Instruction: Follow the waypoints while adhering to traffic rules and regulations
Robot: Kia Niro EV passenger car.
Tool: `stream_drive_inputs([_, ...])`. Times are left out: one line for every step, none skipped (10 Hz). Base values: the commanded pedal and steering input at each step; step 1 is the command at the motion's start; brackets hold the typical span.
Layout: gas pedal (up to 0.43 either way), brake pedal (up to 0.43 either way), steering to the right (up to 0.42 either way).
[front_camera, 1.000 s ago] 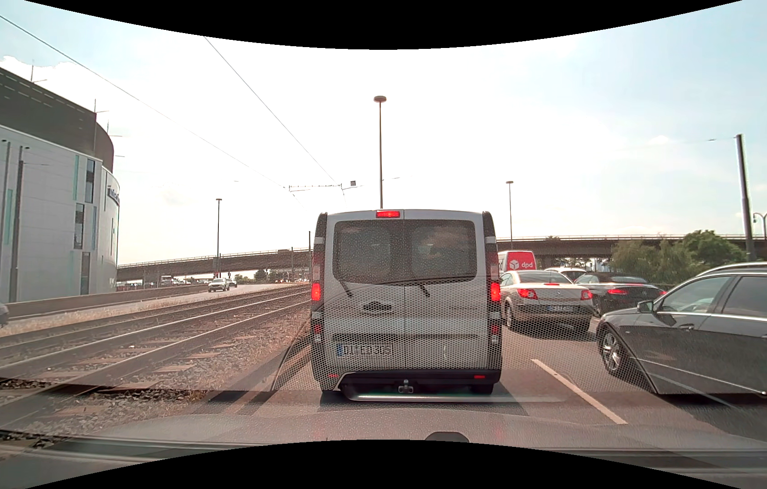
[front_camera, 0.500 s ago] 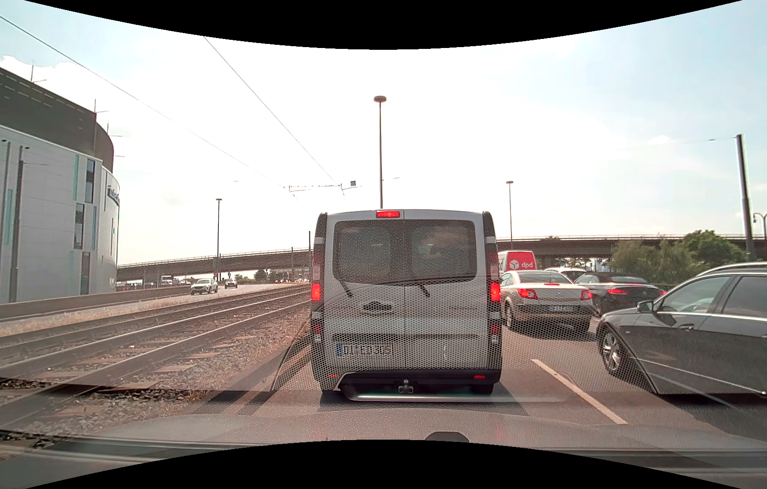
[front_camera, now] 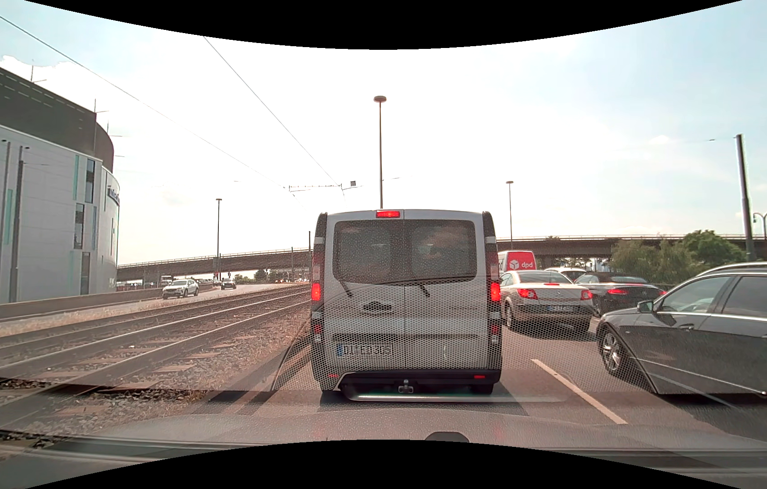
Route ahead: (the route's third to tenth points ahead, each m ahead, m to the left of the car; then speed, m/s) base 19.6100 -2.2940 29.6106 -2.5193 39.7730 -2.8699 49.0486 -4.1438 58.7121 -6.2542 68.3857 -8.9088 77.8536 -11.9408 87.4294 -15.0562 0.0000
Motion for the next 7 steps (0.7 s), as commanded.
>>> stream_drive_inputs([0.000,0.250,-0.003])
stream_drive_inputs([0.000,0.250,-0.003])
stream_drive_inputs([0.000,0.250,-0.003])
stream_drive_inputs([0.000,0.244,-0.003])
stream_drive_inputs([0.000,0.250,-0.003])
stream_drive_inputs([0.000,0.244,-0.003])
stream_drive_inputs([0.000,0.244,-0.003])
